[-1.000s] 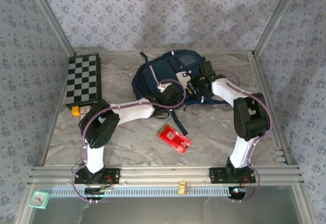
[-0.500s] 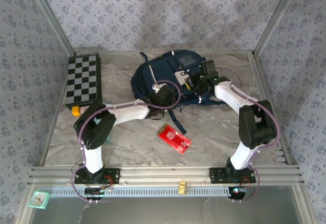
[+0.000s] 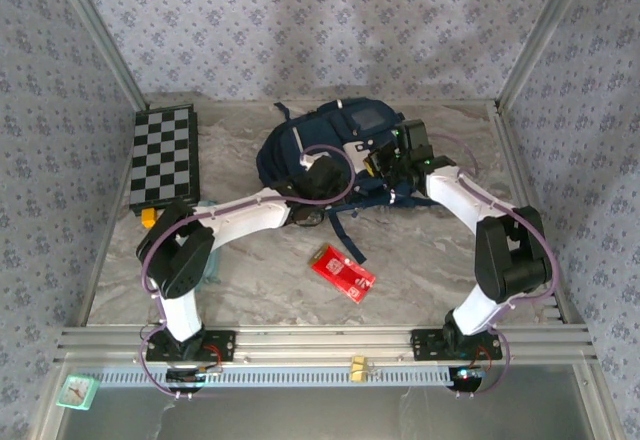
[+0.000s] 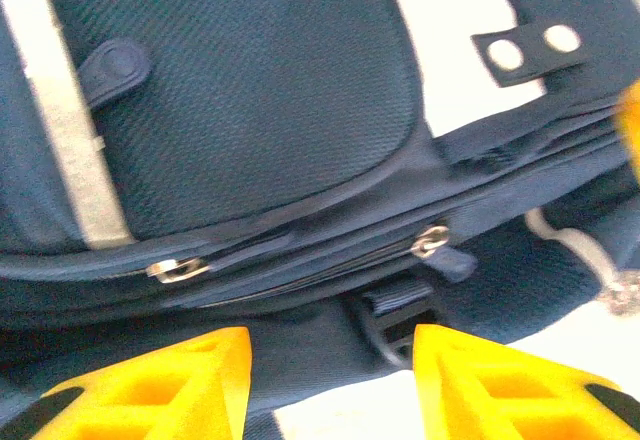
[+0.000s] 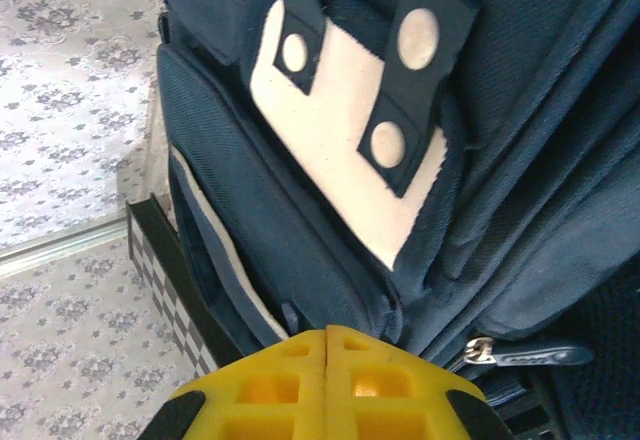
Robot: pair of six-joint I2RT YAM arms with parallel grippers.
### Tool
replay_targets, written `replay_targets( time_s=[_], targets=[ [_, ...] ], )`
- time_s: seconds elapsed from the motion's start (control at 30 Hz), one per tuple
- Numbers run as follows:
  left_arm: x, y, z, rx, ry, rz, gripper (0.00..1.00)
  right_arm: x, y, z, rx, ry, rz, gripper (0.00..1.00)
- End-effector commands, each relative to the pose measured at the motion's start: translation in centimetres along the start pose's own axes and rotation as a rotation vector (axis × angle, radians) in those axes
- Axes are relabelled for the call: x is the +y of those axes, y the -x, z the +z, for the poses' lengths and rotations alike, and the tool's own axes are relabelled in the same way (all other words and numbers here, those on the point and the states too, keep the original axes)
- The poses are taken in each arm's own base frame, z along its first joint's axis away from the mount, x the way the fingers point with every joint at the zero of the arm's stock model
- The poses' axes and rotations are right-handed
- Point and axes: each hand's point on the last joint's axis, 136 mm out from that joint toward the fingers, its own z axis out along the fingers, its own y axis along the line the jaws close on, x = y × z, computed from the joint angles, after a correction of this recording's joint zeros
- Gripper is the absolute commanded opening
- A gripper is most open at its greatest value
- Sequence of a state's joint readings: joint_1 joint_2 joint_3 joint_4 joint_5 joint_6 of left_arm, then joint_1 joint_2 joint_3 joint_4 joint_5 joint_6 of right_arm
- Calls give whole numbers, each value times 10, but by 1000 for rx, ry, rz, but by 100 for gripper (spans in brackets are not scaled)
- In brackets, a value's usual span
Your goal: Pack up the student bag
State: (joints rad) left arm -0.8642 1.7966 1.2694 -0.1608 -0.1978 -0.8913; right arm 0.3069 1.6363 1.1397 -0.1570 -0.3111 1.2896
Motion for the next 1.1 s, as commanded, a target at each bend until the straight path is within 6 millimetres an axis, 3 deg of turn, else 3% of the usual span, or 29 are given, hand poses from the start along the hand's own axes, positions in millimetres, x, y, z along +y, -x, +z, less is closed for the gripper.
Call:
replay_targets(
  time_s=[0.0,0.07,0.1,0.27,0.57,0.73,0.97,1.07],
  targets=[
    [-6,-1,0,7,8,-7,46,-15,-4,6,30,-70,-27,0],
    [-2,-1,1,4,21,-12,47,-29,-4,10,34,-138,-48,10],
    [0,-1,2,6,31,-13,46,-20,1,10,28,-129,-58,14],
    [5,0,2,2,47,-11,46,-31,7,23,22,-178,-64,33],
    [8,2,9,3,53,-19,47,-30,19,40,-6,-236,-98,42],
    [8,1,10,11,54,-18,47,-39,22,54,-7,-274,-74,38],
    [5,4,7,8,46,-4,47,-33,21,56,-9,-231,-38,11],
    [2,5,7,10,41,5,47,-25,22,52,-10,-196,-28,5]
  ],
)
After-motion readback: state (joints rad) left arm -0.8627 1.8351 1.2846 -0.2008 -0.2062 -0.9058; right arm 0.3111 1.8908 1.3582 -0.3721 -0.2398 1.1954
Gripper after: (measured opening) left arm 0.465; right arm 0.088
